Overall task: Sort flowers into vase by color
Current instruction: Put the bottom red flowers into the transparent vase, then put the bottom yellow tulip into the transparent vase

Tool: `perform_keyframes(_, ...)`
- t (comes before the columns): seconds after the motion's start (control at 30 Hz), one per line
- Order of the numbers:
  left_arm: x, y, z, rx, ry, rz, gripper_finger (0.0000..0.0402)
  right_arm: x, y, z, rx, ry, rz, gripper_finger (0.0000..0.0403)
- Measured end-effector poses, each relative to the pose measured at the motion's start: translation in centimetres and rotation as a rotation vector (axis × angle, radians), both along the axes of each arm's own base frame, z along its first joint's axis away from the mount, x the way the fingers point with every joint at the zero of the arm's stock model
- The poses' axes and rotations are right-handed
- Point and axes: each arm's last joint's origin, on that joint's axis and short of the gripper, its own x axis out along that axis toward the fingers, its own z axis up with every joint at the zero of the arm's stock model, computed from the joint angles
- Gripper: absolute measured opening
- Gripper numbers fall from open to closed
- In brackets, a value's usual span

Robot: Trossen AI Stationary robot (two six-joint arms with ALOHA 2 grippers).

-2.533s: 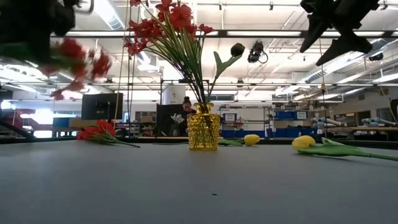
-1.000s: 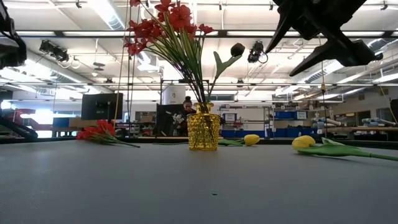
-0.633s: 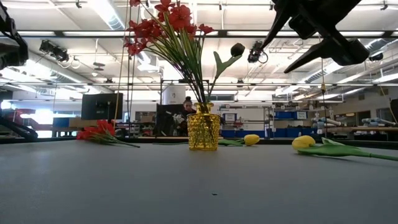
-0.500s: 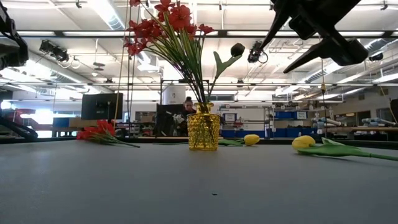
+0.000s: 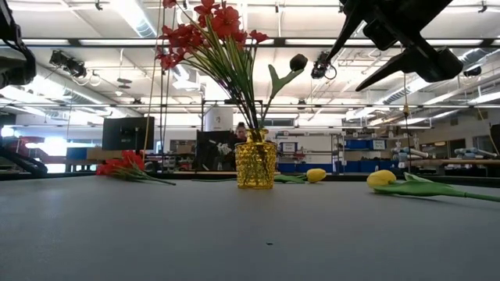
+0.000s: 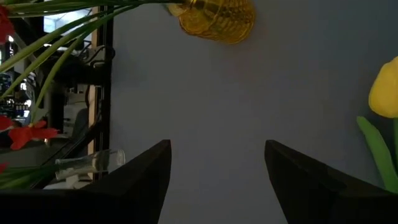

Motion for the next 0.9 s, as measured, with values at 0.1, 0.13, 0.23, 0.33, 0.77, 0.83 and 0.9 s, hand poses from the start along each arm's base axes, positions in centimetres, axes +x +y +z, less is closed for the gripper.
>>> perform_keyframes(0.1,-0.5,1.0,1.4,0.01,0.025,0.039,0.0219,0.0,0.0,0.0,0.005,0.001,0.002,0.0266)
perform_keyframes(0.13,-0.6,1.2,1.9,0.005,0.027,0.047,0.0218,0.0,0.0,0.0,0.005,0.001,0.003,0.0266)
perform_keyframes(0.23,-0.9,2.0,3.2,-0.009,0.027,0.085,0.0216,-0.1,0.2,0.0,0.005,0.001,0.008,0.0266)
perform_keyframes(0.33,-1.0,3.0,4.2,-0.024,0.014,0.244,0.0215,-0.1,0.2,0.0,0.005,0.002,0.008,0.0266)
perform_keyframes(0.77,-1.1,6.3,3.7,-0.132,0.109,0.979,0.0215,0.8,-0.5,-4.9,0.024,0.407,0.236,0.0252)
perform_keyframes(0.83,-1.3,6.7,3.3,-0.156,0.154,1.052,0.0215,1.0,-0.3,-6.1,0.054,0.474,0.277,0.0244)
perform_keyframes(0.9,-1.3,6.9,3.0,-0.173,0.191,1.114,0.0215,1.1,-0.1,-7.0,0.069,0.527,0.288,0.0236)
